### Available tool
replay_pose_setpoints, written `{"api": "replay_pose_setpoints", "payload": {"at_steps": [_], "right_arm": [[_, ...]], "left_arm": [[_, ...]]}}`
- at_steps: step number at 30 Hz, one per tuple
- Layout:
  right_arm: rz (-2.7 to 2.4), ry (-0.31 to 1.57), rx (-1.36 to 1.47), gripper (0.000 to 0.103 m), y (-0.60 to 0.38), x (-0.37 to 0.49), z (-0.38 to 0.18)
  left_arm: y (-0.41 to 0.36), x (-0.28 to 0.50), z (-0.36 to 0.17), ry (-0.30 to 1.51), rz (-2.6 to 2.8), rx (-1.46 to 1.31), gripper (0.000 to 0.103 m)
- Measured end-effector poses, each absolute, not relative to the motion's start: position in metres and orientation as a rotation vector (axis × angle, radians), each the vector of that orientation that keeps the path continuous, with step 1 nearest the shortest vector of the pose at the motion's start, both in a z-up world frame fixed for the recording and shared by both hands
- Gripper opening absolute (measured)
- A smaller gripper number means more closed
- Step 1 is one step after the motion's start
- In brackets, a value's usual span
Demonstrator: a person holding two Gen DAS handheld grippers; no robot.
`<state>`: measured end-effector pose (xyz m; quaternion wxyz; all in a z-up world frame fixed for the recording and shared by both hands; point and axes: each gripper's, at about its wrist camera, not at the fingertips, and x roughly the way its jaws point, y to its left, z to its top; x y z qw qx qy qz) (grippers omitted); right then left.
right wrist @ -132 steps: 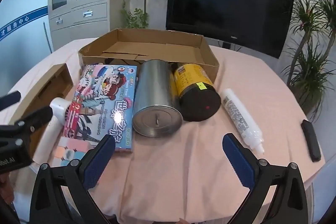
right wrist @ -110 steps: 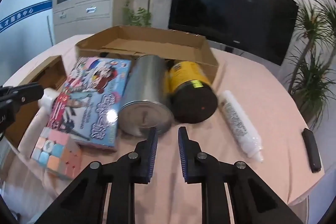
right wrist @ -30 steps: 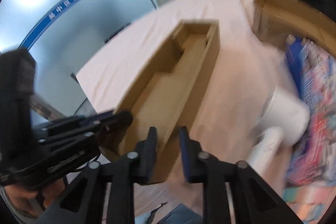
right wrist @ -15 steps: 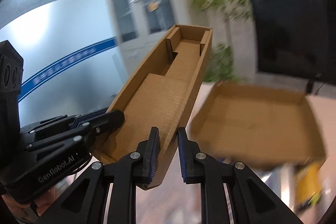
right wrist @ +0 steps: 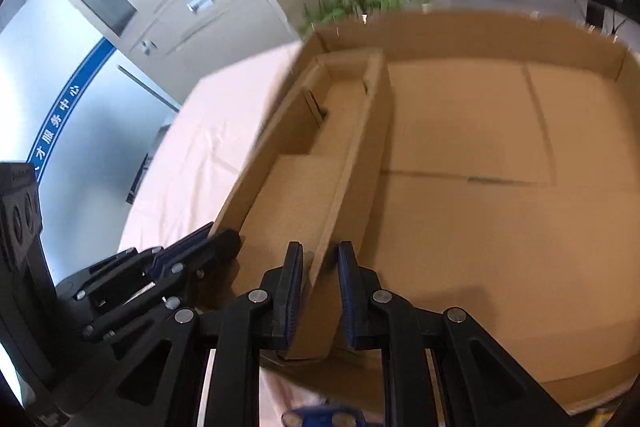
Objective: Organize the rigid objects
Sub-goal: 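Grasp the narrow cardboard tray with the left tool and place it inside the open box, then move the right tool to the boxed board game and grasp its edge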
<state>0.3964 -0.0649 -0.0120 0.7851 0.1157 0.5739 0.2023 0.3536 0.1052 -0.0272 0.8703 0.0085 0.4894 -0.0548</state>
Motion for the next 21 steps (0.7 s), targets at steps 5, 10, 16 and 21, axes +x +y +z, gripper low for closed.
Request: {"api": "replay_pose_setpoints", "payload": {"at_steps": [5, 10, 16, 21], "right_arm": [[0.436, 1.255, 0.265, 0.019, -0.059, 0.41, -0.039], [0.505, 1.246, 0.339, 0.053, -0.064, 0.395, -0.032], [0.346, 0.995, 0.295, 0.083, -0.151, 0.331, 0.03], [0.375, 0.896, 0.181, 0.103, -0.229, 0.221, 0.062]], "left_arm": [[0.112, 0.337, -0.023, 1.008, -0.116, 0.03, 0.007], [0.116, 0.32, 0.005, 0.883, -0.068, 0.048, 0.06], [0.119, 0.306, -0.001, 0.895, -0.123, -0.053, 0.06], [0.117, 0.215, 0.054, 0.605, -0.122, -0.138, 0.099]]}}
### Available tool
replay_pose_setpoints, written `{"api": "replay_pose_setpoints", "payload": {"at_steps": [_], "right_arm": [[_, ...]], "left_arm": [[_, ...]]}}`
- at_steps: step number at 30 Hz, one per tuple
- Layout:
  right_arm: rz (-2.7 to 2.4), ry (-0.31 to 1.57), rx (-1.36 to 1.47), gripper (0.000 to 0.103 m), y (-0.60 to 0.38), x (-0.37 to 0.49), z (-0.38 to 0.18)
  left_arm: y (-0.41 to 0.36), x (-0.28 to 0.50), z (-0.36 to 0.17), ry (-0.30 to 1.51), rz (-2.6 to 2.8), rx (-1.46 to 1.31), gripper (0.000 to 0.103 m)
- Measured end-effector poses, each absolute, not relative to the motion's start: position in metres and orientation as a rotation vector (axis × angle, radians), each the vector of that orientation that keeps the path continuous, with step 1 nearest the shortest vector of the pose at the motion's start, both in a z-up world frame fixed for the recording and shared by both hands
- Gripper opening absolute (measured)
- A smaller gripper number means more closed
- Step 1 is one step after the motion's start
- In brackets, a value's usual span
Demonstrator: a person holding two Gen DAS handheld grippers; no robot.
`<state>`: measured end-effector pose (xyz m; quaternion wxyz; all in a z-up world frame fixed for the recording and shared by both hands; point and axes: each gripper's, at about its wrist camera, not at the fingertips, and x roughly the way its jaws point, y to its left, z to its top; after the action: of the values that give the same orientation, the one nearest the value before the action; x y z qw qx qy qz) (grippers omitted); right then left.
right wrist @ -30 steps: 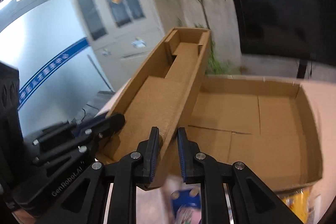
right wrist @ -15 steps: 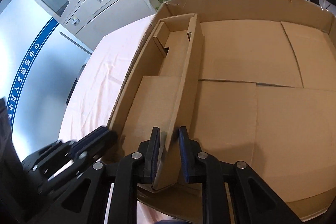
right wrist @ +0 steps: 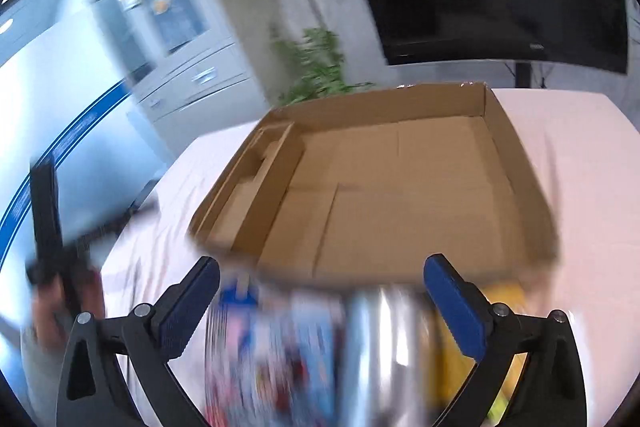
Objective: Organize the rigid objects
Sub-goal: 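Move the right tool to the boxed board game and grasp its edge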
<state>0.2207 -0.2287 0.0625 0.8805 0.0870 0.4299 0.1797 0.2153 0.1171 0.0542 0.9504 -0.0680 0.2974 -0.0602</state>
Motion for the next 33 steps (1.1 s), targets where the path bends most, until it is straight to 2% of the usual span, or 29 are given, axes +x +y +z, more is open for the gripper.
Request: {"api": "replay_pose_setpoints", "payload": {"at_steps": [2, 8, 11, 13, 17, 19, 20, 22, 24, 33], "right_arm": [[0.397, 0.928, 0.194, 0.103, -0.254, 0.179, 0.058], [0.574, 1.099, 0.392, 0.103, -0.292, 0.096, 0.016], [0.639, 1.197, 0.338, 0.103, -0.27, 0.082, -0.01], [0.632, 1.216, 0.254, 0.096, -0.255, 0.078, -0.019], [0.606, 1.248, 0.274, 0.092, -0.245, 0.085, -0.036], [0.587, 1.249, 0.269, 0.084, -0.241, 0.086, -0.039], [0.572, 1.245, 0.257, 0.084, -0.24, 0.087, -0.037], [0.549, 1.232, 0.224, 0.083, -0.236, 0.086, -0.038], [0.513, 1.234, 0.198, 0.083, -0.23, 0.088, -0.04], [0.47, 1.213, 0.154, 0.085, -0.219, 0.085, -0.039]], "left_arm": [[0.105, 0.177, 0.061, 0.554, -0.143, -0.116, 0.102], [0.064, 0.14, 0.011, 0.843, -0.32, -0.155, 0.102], [0.046, 0.146, -0.013, 0.954, -0.382, -0.176, 0.101], [0.04, 0.153, -0.022, 0.989, -0.408, -0.194, 0.101], [0.023, 0.158, -0.039, 1.067, -0.45, -0.16, 0.101], [0.018, 0.162, -0.05, 1.1, -0.434, -0.157, 0.097], [0.017, 0.163, -0.055, 1.115, -0.44, -0.163, 0.095], [0.014, 0.165, -0.063, 1.148, -0.452, -0.172, 0.082], [0.009, 0.166, -0.07, 1.169, -0.431, -0.137, 0.079], [0.008, 0.162, -0.07, 1.127, -0.401, -0.117, 0.076]]}}
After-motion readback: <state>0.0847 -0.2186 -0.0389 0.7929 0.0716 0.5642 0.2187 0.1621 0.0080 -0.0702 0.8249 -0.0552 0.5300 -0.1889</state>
